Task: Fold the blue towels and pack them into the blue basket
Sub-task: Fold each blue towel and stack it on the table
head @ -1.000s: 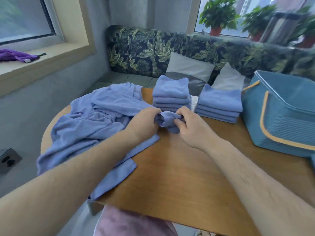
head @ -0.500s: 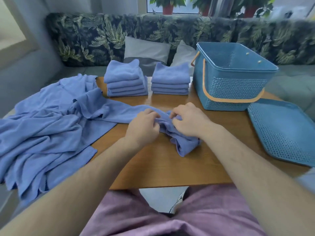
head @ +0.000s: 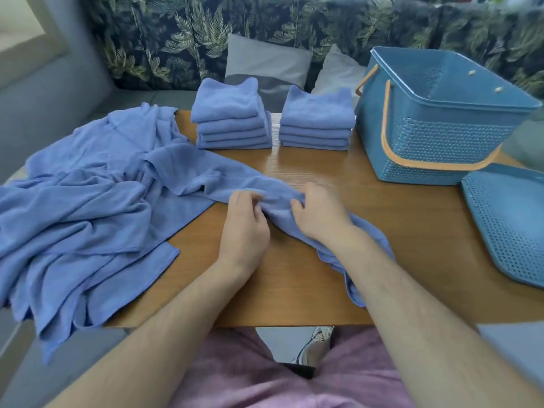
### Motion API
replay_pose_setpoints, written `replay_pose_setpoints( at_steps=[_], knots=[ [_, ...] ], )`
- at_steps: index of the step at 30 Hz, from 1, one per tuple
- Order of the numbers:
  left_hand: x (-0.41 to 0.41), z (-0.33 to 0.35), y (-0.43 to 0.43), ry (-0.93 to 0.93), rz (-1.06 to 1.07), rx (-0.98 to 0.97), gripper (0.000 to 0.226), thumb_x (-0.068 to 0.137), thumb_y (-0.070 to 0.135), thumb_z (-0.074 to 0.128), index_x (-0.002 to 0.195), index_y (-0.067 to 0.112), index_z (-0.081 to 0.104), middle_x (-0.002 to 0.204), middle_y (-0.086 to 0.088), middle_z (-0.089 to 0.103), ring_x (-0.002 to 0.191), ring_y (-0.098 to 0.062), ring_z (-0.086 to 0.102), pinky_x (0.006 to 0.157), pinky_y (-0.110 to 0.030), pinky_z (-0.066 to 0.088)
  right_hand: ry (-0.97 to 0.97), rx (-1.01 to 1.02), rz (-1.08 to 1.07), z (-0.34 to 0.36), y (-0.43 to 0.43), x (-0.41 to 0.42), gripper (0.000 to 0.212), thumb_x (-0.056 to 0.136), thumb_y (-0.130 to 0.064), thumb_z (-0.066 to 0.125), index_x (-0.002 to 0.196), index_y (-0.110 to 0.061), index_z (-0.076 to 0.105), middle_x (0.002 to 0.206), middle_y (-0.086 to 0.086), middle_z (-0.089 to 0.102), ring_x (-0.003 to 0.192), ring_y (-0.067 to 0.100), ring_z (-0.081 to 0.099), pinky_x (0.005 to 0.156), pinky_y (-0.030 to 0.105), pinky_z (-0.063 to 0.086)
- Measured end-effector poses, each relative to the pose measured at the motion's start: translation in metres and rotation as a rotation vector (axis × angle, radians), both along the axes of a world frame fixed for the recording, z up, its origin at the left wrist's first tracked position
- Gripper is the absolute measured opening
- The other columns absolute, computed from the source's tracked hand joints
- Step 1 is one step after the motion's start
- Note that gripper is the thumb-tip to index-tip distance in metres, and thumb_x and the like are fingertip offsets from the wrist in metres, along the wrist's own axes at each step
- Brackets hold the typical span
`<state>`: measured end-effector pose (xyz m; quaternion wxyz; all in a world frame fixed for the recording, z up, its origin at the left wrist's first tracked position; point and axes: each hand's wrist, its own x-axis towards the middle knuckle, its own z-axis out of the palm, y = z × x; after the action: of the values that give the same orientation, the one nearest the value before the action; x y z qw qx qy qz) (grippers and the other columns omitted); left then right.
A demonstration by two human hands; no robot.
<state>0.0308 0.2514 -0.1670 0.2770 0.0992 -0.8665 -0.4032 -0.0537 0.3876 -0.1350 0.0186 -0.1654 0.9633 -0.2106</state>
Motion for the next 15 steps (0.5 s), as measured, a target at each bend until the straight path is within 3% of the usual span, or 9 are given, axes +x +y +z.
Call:
replay_pose_setpoints(
  at_steps=[3, 5, 6, 8, 11, 13, 15],
  knots=[
    [0.003, 0.009, 0.027, -0.083, 0.109, 0.36, 0.01, 0.094, 0.015, 0.063, 0.096, 0.014, 0.053, 0.102, -0.001, 0.055, 0.088, -0.008, 0.058, 0.078, -0.014, 0.046, -0.031, -0.168, -0.14, 0.006, 0.02, 0.035, 0.013, 0.102, -0.021, 0.045, 0.104, -0.009, 0.045, 0.09, 0.007, 0.053, 0.079, 0.03, 0.049, 0.066, 0.035, 0.031],
    [0.005, 0.014, 0.042, -0.155, 0.069, 0.556, 0.029, 0.089, 0.014, 0.068, 0.074, 0.015, 0.044, 0.075, 0.005, 0.048, 0.06, -0.007, 0.043, 0.056, -0.013, 0.036, -0.076, -0.298, -0.154, 0.012, 0.029, 0.059, 0.011, 0.1, -0.019, 0.048, 0.104, -0.009, 0.045, 0.092, 0.006, 0.057, 0.08, 0.027, 0.05, 0.066, 0.035, 0.033],
    [0.007, 0.018, 0.048, -0.188, 0.054, 0.663, 0.032, 0.087, 0.012, 0.07, 0.07, 0.013, 0.042, 0.065, 0.004, 0.042, 0.057, -0.01, 0.037, 0.052, -0.018, 0.031, -0.112, -0.369, -0.145, 0.014, 0.033, 0.069, 0.011, 0.098, -0.02, 0.051, 0.1, -0.011, 0.046, 0.09, 0.002, 0.058, 0.08, 0.024, 0.052, 0.066, 0.034, 0.034],
    [0.013, 0.026, 0.053, -0.223, 0.08, 0.885, 0.022, 0.084, 0.011, 0.074, 0.075, 0.007, 0.054, 0.066, -0.004, 0.049, 0.062, -0.014, 0.047, 0.056, -0.023, 0.037, -0.199, -0.508, -0.143, 0.018, 0.037, 0.083, 0.014, 0.094, -0.024, 0.059, 0.092, -0.014, 0.05, 0.08, -0.006, 0.059, 0.075, 0.013, 0.056, 0.063, 0.028, 0.039],
    [0.018, 0.039, 0.049, -0.234, 0.096, 1.215, 0.025, 0.081, 0.005, 0.077, 0.102, -0.004, 0.069, 0.096, -0.011, 0.075, 0.092, -0.024, 0.072, 0.085, -0.032, 0.056, -0.405, -0.758, -0.238, 0.031, 0.04, 0.081, 0.026, 0.093, -0.032, 0.062, 0.075, -0.014, 0.062, 0.067, -0.008, 0.061, 0.068, 0.009, 0.056, 0.063, 0.017, 0.043],
    [0.02, 0.046, 0.043, -0.254, 0.027, 1.353, 0.034, 0.082, 0.001, 0.075, 0.116, -0.004, 0.068, 0.107, -0.014, 0.075, 0.102, -0.027, 0.073, 0.094, -0.034, 0.055, -0.566, -0.918, -0.32, 0.035, 0.044, 0.07, 0.04, 0.095, -0.037, 0.058, 0.064, -0.017, 0.071, 0.071, -0.002, 0.071, 0.077, 0.017, 0.065, 0.079, 0.032, 0.051],
    [0.023, 0.052, 0.037, -0.277, -0.034, 1.433, 0.038, 0.084, 0.001, 0.073, 0.121, -0.003, 0.066, 0.112, -0.014, 0.074, 0.106, -0.026, 0.071, 0.098, -0.033, 0.054, -0.6, -0.963, -0.305, 0.037, 0.045, 0.066, 0.035, 0.091, -0.038, 0.061, 0.072, -0.013, 0.077, 0.082, 0.003, 0.075, 0.085, 0.021, 0.069, 0.086, 0.041, 0.052]
  ],
)
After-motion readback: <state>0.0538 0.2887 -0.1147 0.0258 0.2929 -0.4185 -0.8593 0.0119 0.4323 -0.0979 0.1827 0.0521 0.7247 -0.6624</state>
